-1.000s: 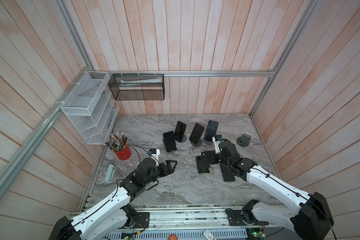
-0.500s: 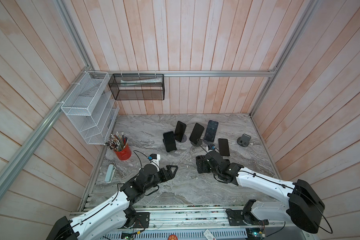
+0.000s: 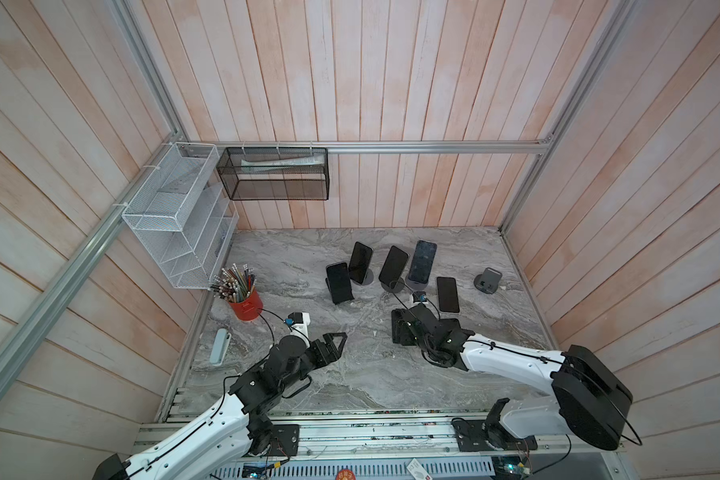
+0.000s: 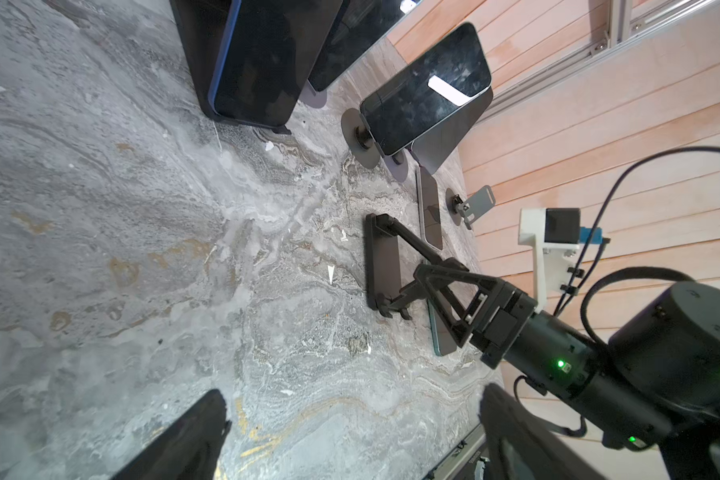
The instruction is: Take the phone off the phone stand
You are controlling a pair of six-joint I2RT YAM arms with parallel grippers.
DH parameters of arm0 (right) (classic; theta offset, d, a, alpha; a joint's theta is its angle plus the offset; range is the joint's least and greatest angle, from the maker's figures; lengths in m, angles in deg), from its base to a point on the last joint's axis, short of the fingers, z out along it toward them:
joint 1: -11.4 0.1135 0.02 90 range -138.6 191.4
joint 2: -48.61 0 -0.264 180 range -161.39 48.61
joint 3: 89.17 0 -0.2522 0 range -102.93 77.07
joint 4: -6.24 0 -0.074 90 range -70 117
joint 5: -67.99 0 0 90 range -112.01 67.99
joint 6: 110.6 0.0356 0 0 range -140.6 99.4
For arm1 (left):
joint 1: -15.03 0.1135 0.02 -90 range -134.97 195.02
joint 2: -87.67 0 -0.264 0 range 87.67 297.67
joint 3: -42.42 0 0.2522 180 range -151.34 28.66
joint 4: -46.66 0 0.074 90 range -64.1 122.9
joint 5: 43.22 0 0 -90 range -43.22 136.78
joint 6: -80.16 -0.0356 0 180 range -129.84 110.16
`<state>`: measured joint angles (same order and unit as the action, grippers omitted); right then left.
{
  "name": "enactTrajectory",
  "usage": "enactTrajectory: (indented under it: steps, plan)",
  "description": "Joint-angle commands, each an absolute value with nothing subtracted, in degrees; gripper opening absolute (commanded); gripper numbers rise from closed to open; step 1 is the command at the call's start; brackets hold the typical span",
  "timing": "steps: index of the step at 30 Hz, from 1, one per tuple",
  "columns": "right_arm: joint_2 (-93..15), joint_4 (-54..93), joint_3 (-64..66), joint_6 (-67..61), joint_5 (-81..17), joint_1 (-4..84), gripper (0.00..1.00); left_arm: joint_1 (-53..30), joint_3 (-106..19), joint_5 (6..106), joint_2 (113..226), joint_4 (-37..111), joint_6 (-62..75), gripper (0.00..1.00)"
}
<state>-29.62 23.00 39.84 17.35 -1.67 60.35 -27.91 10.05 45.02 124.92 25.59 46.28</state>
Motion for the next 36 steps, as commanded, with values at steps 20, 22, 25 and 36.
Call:
enactTrajectory:
  steps: [20,22,25,36]
  plan:
    - [-64.05,31.3,-4.12,24.18,8.76,80.29,0.62,-22.25,-2.3,19.84,111.15,-4.89,46.84,0.99]
    - [-66.29,29.96,-6.04,24.28,8.42,80.41,0.63,-22.14,-1.62,19.37,108.73,-6.35,48.27,0.99]
    - [-69.24,28.09,-8.55,23.26,6.39,80.65,0.63,-22.15,-1.13,19.35,106.01,-7.13,48.94,0.99]
    - [-75.49,30.43,-15.27,21.91,4.04,80.92,0.8,-22.15,-0.97,21.63,103.07,-5.05,46.97,0.99]
